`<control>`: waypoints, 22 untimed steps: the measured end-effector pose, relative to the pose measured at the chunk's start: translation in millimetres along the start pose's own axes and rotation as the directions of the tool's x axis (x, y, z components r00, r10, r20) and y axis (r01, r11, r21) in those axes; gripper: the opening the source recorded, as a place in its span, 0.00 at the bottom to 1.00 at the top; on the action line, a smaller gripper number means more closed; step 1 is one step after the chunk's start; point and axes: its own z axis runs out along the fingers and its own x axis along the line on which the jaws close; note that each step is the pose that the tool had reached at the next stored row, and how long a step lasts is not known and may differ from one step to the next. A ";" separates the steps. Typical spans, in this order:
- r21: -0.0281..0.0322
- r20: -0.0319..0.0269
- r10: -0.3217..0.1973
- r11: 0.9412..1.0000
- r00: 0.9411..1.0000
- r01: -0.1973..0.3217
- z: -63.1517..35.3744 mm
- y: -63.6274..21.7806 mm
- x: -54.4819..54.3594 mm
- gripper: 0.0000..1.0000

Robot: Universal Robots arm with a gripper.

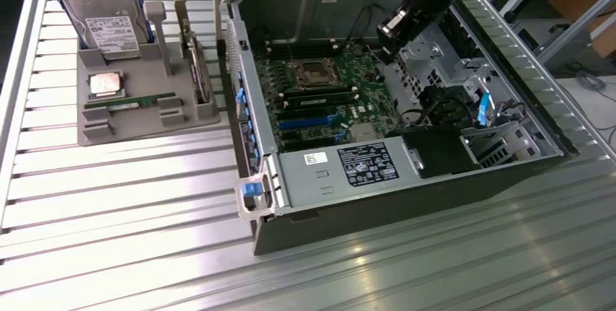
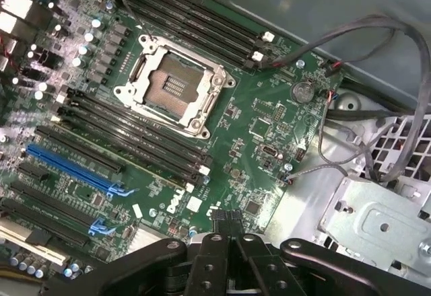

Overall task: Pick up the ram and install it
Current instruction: 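Press down the ram until it locks into place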

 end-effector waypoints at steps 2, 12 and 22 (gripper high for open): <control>0.000 0.001 0.023 1.000 1.000 -0.023 0.1 0.0 0.0 0.10; 0.000 0.005 0.181 0.983 0.983 -0.181 1.0 0.0 0.0 0.10; 0.000 0.008 0.321 0.947 0.947 -0.321 1.8 -0.1 0.0 0.10</control>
